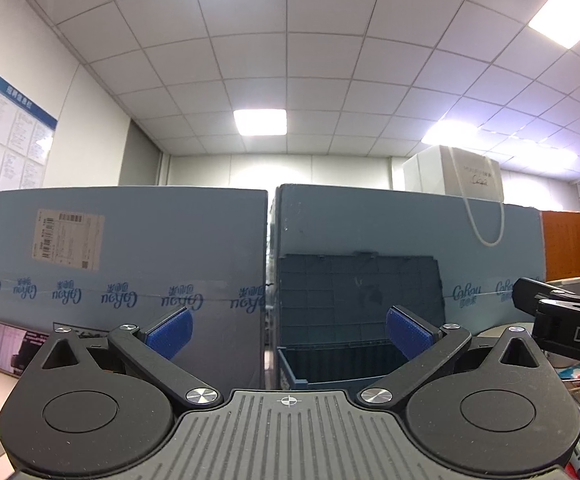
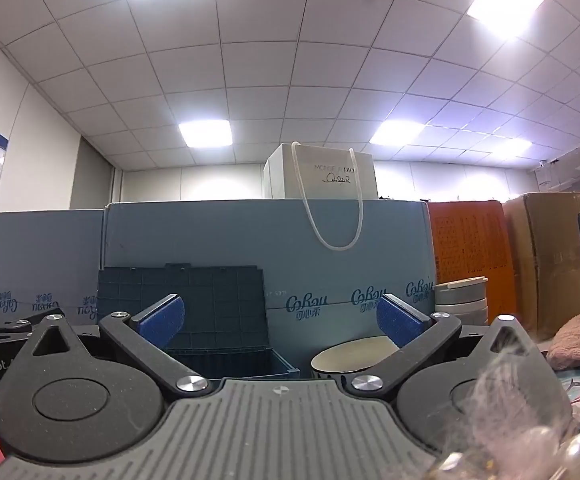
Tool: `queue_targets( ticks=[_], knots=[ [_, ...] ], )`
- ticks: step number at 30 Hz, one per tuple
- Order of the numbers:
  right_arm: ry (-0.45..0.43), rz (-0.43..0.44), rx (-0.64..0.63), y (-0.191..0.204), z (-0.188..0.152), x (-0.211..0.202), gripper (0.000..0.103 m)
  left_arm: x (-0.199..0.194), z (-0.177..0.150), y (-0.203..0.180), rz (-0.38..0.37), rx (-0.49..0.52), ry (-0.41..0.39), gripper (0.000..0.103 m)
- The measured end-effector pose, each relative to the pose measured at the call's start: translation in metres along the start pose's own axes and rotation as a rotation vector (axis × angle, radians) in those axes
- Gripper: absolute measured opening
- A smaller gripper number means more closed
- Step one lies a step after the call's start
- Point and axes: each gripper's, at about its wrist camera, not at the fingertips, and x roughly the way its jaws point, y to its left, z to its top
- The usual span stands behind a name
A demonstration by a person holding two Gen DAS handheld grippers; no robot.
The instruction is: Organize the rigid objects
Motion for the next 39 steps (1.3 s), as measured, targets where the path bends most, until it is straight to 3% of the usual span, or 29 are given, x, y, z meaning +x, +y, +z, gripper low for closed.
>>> queue_targets(
  ticks=[39],
  knots=[
    [0.056, 0.014, -0.004, -0.0040, -0.0001, 0.0025, 0.103, 0.0026, -0.0014, 0.0012, 0.002, -0.011, 0.038, 0.103]
  ],
)
